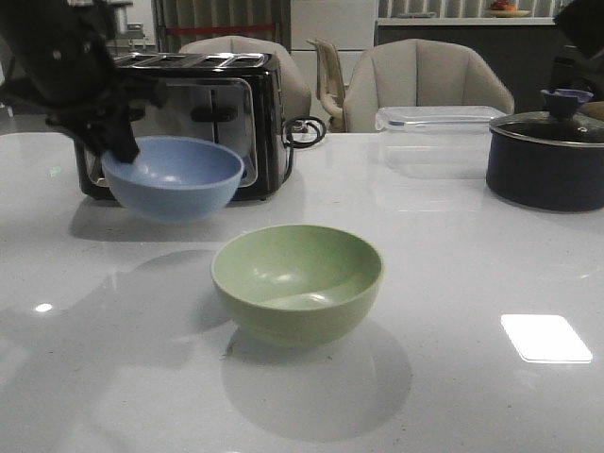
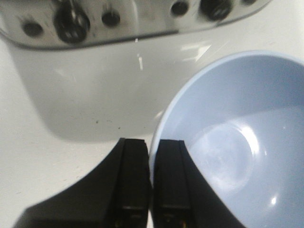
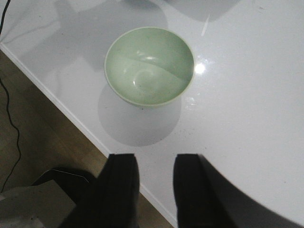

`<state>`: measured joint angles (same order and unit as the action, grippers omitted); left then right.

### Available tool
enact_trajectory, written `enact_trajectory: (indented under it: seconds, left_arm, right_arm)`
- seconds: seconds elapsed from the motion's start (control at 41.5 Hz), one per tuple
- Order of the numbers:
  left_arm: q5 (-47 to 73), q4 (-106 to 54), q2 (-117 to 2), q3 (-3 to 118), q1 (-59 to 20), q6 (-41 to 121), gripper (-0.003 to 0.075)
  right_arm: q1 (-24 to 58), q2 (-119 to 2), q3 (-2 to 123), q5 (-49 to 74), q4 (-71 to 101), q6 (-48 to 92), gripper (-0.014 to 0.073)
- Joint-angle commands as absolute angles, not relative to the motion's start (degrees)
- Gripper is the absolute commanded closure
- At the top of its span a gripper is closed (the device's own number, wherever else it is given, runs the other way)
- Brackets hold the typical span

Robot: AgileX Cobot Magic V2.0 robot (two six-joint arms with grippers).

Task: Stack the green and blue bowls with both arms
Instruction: 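Lift the blue bowl and lower it into the green bowl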

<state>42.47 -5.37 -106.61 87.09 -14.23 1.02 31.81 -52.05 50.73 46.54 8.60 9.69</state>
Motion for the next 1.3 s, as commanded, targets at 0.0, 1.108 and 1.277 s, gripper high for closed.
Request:
enact_trajectory:
  seconds: [0.0,1.108,1.277]
  left_arm:
    - [42.9,-5.8,-98.3,88.6,-14.8,3.1,0.0622]
    - [36.9,-15.0,-101.5,78.2,-32.2,7.7,0.0579]
    - [37.4,-15.0,-101.0,78.4,-32.2,7.7,0.0356]
  right_arm:
    - [31.7,-51.4,52.2,43.2,8.7,9.6,0.027]
    - [31.7,-51.4,52.2,43.2,8.7,9.6,0.027]
    - [31.7,-51.4,52.2,43.2,8.7,9.6,0.027]
